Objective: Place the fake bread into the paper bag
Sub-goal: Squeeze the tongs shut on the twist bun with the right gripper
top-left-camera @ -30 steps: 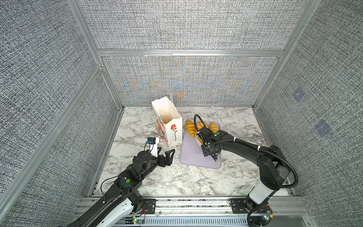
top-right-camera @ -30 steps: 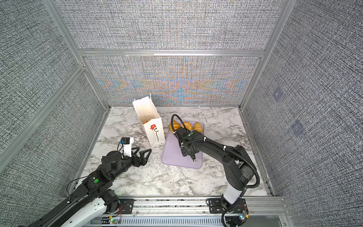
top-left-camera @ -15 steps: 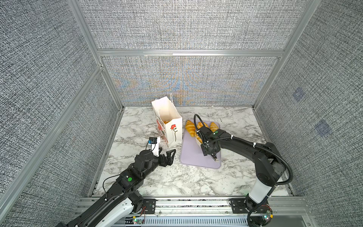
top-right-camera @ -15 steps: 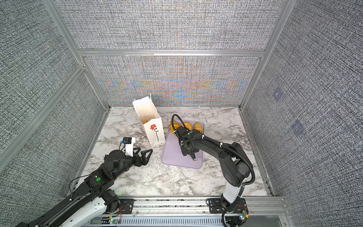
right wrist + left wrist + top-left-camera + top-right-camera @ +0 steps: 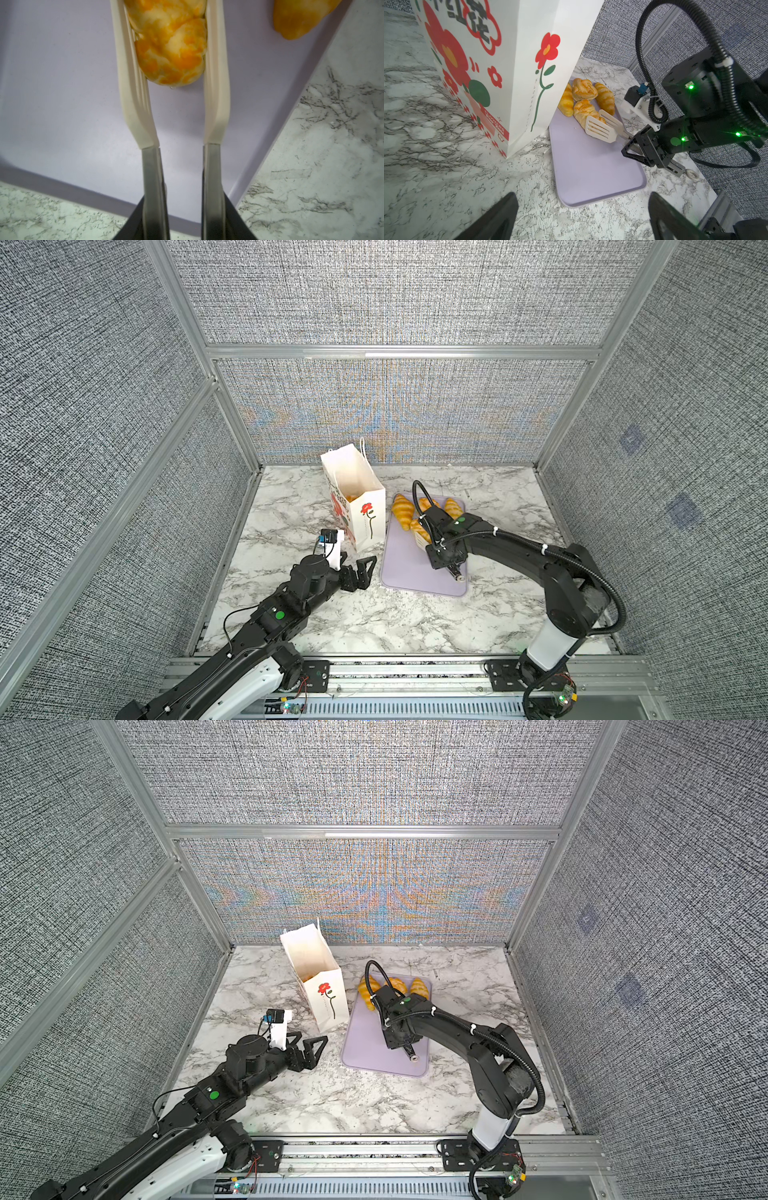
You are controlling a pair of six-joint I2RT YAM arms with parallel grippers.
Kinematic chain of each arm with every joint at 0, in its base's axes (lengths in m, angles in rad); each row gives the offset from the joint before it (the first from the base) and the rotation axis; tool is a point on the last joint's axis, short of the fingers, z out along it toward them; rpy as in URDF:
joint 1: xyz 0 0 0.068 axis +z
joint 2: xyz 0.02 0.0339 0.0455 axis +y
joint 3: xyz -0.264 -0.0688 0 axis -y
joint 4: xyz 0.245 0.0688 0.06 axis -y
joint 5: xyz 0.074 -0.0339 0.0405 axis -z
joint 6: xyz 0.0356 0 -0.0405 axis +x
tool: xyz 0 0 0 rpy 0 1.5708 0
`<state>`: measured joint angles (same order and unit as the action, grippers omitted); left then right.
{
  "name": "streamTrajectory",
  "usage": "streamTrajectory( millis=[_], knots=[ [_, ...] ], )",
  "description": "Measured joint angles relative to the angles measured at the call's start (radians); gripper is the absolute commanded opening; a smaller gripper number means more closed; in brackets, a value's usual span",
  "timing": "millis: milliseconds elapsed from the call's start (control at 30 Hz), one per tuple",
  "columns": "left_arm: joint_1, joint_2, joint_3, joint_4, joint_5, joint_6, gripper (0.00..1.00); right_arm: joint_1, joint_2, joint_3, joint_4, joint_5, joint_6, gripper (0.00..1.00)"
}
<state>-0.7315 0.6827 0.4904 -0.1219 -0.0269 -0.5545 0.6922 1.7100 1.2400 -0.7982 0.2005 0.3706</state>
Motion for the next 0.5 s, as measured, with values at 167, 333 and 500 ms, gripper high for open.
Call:
streamTrajectory(
  millis=[167,333,500],
  knots=[
    [-0.001,0.000,-0.003,0.000,0.001,-0.001,0.99,0.000,-0.031,-0.023,0.011,-0.012,0.000,0.39],
    [-0.002,0.002,-0.004,0.000,0.001,-0.003,0.99,0.000,-0.064,-0.051,0.018,-0.029,0.001,0.39],
    [-0.002,0.006,-0.004,0.000,0.001,-0.003,0.99,0.001,-0.093,-0.066,0.022,-0.040,0.002,0.38]
  ],
)
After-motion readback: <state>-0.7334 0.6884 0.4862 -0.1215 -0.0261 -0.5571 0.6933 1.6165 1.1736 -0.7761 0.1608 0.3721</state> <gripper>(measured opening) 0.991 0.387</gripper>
